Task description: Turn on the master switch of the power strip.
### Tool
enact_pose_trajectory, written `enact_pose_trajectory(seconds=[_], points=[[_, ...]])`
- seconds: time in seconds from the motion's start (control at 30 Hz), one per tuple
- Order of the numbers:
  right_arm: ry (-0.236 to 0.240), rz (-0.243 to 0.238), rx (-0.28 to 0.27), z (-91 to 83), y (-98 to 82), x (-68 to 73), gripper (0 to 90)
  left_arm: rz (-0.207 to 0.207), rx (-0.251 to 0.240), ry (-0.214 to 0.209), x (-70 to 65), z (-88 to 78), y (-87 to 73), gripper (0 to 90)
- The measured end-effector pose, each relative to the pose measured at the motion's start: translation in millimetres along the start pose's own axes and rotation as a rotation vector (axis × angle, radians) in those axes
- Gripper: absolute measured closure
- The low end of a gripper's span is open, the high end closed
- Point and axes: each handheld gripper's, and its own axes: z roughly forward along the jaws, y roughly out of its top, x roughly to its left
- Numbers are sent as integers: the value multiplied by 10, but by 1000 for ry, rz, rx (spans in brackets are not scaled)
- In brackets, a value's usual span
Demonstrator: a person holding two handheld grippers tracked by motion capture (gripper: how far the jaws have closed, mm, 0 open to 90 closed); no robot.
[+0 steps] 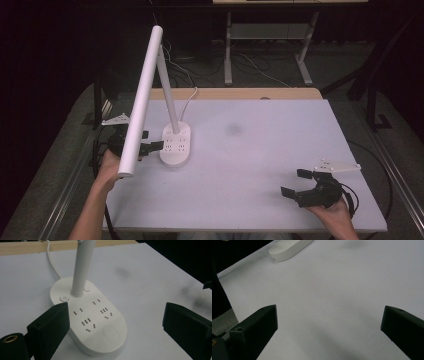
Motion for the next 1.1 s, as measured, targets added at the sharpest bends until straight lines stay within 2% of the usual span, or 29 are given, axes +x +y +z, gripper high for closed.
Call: enact_pose_trajectory(seconds=[0.3, 0.47, 0.6, 0.83, 1.1], points=[[-2, -6, 5, 11, -4, -8, 3, 5, 12, 16, 105, 52, 71, 89], [-2, -3, 7, 10, -7, -11, 3, -11, 12, 25, 158, 75, 102, 109], [-3, -2, 7, 8, -11, -18, 3, 1, 12, 33, 211, 87, 133, 126], [-4, -2, 9, 4, -11, -20, 3, -31, 23, 46, 271, 112, 190, 142], [-7, -1, 3, -7, -18, -23, 3, -42, 34, 62, 330, 157, 266, 179]])
